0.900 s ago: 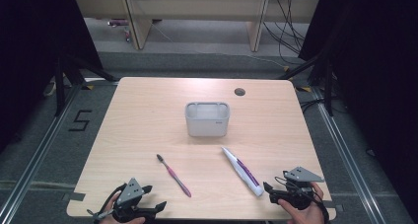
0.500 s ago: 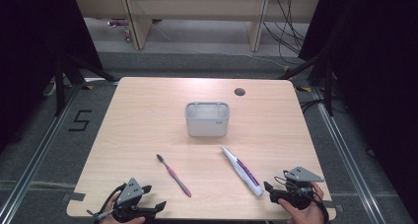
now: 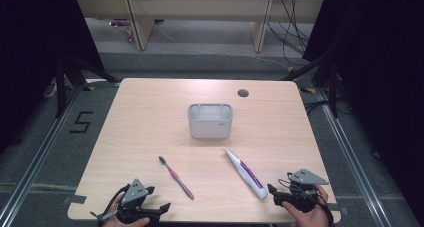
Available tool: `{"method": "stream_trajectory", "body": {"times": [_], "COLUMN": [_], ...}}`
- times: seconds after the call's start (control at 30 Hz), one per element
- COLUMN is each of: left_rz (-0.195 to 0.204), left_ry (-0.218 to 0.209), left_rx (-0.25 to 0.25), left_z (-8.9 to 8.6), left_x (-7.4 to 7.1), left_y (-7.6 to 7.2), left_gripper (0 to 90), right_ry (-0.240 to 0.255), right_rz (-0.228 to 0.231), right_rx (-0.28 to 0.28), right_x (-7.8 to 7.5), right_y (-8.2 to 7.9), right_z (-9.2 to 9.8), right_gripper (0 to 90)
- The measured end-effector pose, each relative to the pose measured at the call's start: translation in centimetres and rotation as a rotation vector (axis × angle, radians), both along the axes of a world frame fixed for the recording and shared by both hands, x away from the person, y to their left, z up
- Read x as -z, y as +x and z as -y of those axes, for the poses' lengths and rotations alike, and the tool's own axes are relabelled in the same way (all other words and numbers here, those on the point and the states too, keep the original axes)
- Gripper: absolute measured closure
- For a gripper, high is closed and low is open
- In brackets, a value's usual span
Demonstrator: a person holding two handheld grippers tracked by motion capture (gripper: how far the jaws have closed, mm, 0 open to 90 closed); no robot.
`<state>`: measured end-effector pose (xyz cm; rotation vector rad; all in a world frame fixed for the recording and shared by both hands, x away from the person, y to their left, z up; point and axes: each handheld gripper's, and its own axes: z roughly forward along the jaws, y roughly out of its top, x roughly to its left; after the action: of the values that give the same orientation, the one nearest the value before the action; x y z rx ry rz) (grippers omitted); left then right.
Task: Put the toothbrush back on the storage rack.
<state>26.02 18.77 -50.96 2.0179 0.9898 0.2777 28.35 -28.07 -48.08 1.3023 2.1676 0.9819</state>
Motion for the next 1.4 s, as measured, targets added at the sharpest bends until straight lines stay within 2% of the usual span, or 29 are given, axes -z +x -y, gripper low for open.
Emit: {"method": "stream_trajectory", "body": {"times": [0.03, 0.07, 0.17, 0.23, 0.27, 0.3, 0.33, 0.37, 0.53, 0.57, 0.6, 0.67, 0.7, 0.77, 0.8, 0.83, 1.07, 1.1, 1.17, 1.2, 1.33, 1.37, 1.4], "left_rz": [-0.010, -0.019, -0.012, -0.015, -0.015, -0.008, -0.014, -0.015, -0.022, -0.024, -0.025, -0.026, -0.033, -0.039, -0.041, -0.053, -0.082, -0.079, -0.088, -0.086, -0.100, -0.108, -0.109], "left_ry": [-0.032, -0.012, -0.005, 0.004, 0.004, -0.012, 0.005, -0.010, -0.016, -0.006, -0.010, -0.003, -0.019, -0.003, -0.025, 0.001, 0.009, 0.010, 0.015, 0.024, 0.036, 0.042, 0.044], "left_rx": [-0.020, -0.004, -0.008, -0.016, -0.016, -0.034, -0.029, -0.046, -0.049, -0.042, -0.055, -0.041, -0.056, -0.039, -0.063, -0.046, -0.076, -0.075, -0.088, -0.084, -0.095, -0.096, -0.100], "left_z": [0.2, -0.1, 0.1, 0.1, 0.1, 0.3, 0.3, 0.5, 0.8, 0.8, 1.2, 1.3, 1.8, 1.8, 2.2, 2.1, 2.5, 2.5, 2.8, 2.8, 3.3, 3.5, 3.7], "left_x": [0.0, -0.1, -0.3, -0.4, -0.4, -0.3, -0.4, -0.4, -0.5, -0.7, -0.8, -0.8, -0.8, -0.8, -0.7, -0.7, -0.3, -0.3, -0.5, -0.6, -0.7, -0.7, -0.6], "left_y": [0.0, 0.1, 0.2, 0.4, 0.4, 0.5, 0.7, 0.7, 1.1, 1.2, 1.3, 1.4, 1.6, 1.8, 1.8, 1.9, 2.9, 3.0, 3.4, 3.5, 4.2, 4.4, 4.7], "left_gripper": [19.4, 19.4, 19.3, 19.2, 19.2, 19.2, 19.1, 19.1, 17.8, 17.4, 17.4, 17.4, 17.5, 17.5, 17.5, 17.6, 18.3, 18.3, 18.3, 18.3, 20.2, 20.6, 20.6], "right_ry": [-0.002, -0.012, 0.010, 0.002, 0.002, -0.008, 0.000, 0.004, 0.001, -0.005, 0.000, 0.000, 0.027, 0.032, 0.024, 0.031, 0.030, 0.013, 0.020, 0.052, 0.055, 0.034, 0.034], "right_rz": [0.007, 0.013, 0.000, 0.012, 0.012, 0.031, 0.008, 0.008, 0.013, 0.017, 0.020, 0.019, 0.009, 0.005, 0.011, 0.005, 0.012, 0.025, 0.024, -0.001, -0.009, 0.014, 0.014], "right_rx": [0.005, 0.004, 0.004, 0.002, 0.002, -0.011, -0.005, -0.003, -0.004, 0.003, -0.001, -0.001, -0.007, -0.008, -0.010, -0.010, -0.019, -0.014, -0.021, -0.005, -0.012, -0.029, -0.029], "right_x": [0.0, 0.0, 0.0, 0.0, 0.0, 0.1, 0.0, 0.0, 0.0, -0.1, 0.0, 0.0, 0.0, 0.0, 0.0, 0.0, -0.1, -0.1, -0.1, 0.0, -0.1, -0.1, -0.1], "right_y": [0.0, 0.0, 0.0, 0.0, 0.0, 0.1, -0.1, -0.1, -0.1, -0.1, -0.1, -0.1, -0.1, -0.1, -0.1, -0.2, -0.3, -0.3, -0.3, -0.5, -0.5, -0.4, -0.4], "right_z": [0.0, 0.1, 0.1, 0.2, 0.2, 0.3, 0.2, 0.2, 0.3, 0.3, 0.3, 0.3, 0.3, 0.2, 0.3, 0.2, 0.3, 0.4, 0.5, 0.2, 0.1, 0.2, 0.2], "right_gripper": [19.8, 19.8, 19.8, 19.8, 19.8, 19.8, 19.8, 19.8, 19.8, 19.8, 19.8, 19.8, 19.9, 19.9, 19.9, 19.9, 20.0, 20.0, 20.0, 20.1, 20.2, 20.2, 20.2]}}
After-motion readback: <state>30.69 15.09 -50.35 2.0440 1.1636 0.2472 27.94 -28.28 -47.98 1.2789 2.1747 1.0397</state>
